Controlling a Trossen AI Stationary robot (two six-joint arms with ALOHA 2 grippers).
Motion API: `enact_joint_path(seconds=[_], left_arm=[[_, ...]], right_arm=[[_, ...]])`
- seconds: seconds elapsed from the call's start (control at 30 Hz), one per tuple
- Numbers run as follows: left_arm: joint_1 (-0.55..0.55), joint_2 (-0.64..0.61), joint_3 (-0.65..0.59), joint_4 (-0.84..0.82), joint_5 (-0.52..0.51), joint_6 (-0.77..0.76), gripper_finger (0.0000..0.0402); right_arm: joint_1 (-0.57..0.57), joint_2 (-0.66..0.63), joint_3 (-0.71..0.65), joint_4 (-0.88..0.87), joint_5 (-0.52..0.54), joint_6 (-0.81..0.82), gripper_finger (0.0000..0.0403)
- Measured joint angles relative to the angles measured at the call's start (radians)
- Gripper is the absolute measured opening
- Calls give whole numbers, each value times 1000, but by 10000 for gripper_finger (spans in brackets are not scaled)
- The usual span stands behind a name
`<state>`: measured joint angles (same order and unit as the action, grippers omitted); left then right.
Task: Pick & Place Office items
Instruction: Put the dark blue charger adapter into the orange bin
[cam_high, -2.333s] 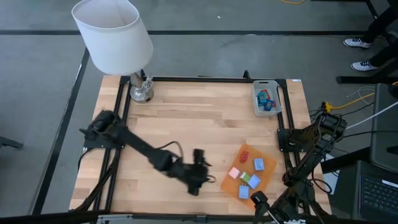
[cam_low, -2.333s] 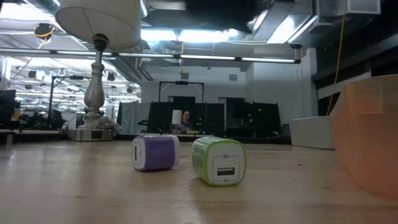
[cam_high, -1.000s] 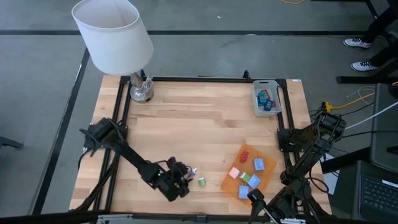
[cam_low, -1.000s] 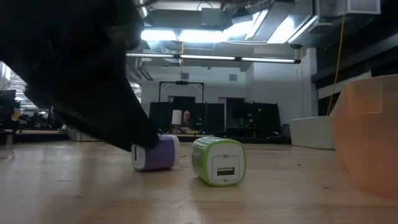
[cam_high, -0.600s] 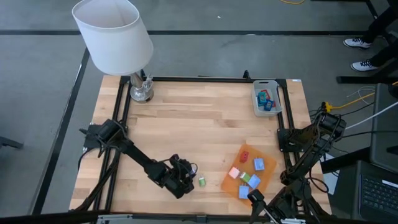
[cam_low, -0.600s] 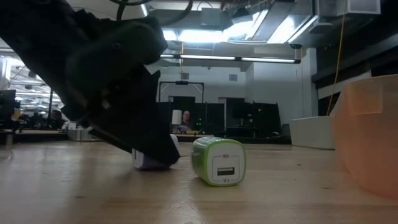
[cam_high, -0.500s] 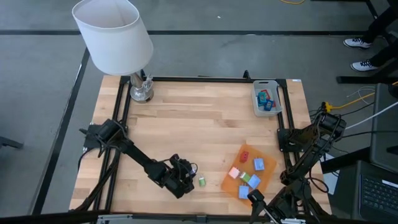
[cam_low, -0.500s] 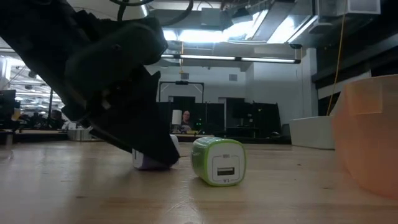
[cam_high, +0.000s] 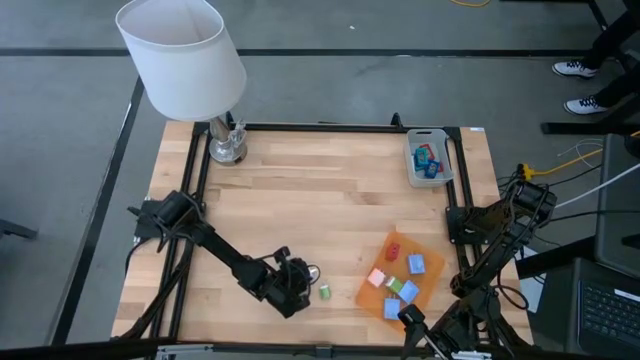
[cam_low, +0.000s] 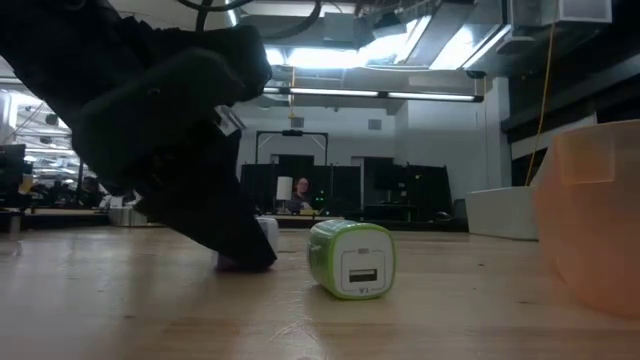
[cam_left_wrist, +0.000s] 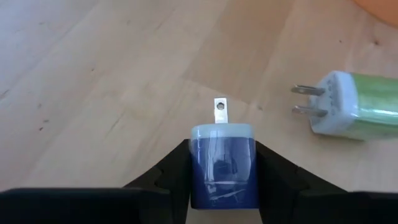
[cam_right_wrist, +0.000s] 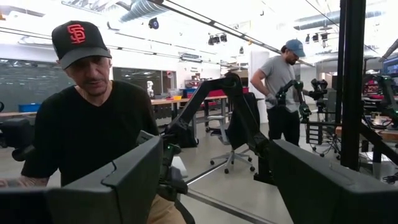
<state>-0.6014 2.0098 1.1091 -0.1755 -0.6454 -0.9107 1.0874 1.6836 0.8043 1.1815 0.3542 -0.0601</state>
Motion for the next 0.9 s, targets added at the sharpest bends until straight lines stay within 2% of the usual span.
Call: enact_joint_path(seconds=[0.33,0.43,0.67,0.9], left_arm=[[51,-46,-1,97,17,184,129],[86,-49,-1,191,38,280,129],[172,-49,0,467,190,496,129],[224,-39,105,508,370,656,129]], right_arm=[[0,0,0,0,0,0,291],[0,0,0,0,0,0,291],[0,0,0,0,0,-1,291],[-1,0,0,0,1,-12,290]])
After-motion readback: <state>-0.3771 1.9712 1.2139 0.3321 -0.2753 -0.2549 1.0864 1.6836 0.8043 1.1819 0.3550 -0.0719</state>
